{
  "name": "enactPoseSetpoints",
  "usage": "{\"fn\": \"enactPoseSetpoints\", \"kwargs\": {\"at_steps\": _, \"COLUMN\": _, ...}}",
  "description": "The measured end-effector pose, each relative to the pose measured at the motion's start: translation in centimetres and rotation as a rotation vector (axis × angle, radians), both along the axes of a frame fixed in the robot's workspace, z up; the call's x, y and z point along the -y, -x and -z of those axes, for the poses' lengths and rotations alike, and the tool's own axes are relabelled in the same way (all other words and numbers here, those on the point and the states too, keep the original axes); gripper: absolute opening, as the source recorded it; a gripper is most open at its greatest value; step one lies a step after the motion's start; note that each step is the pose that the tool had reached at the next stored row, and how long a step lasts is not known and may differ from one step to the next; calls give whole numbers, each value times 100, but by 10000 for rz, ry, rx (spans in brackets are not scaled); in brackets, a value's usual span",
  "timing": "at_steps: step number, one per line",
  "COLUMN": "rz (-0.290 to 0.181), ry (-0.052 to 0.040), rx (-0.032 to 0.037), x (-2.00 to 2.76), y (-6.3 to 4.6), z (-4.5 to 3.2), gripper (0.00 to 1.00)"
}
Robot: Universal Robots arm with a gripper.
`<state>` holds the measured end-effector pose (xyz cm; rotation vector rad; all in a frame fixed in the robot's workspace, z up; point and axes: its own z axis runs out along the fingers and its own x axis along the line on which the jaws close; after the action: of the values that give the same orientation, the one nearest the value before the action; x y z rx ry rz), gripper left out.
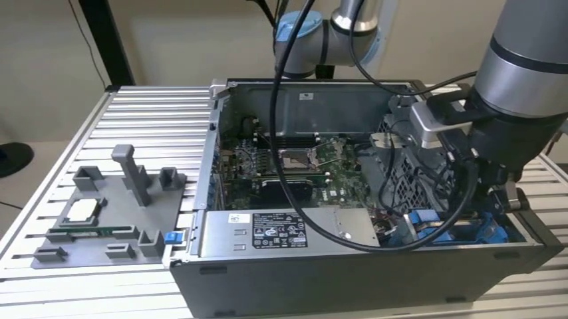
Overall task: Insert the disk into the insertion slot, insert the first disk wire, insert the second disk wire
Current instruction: 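Insert the second disk wire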
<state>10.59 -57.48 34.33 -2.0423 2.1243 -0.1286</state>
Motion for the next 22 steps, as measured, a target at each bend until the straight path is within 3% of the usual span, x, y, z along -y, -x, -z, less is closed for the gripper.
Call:
{"fn": "enactPoseSetpoints", "kwargs": {"at_steps": 11, "rz": -119, "ry": -4, "rx": 15, "x": 17, "y": -5, "z": 13, "gripper": 0}}
{"fn": "enactPoseSetpoints", "kwargs": {"at_steps": 22, "rz": -119, "ry": -35, "rx": 100, "x": 17, "y": -5, "z": 36, "gripper": 0}}
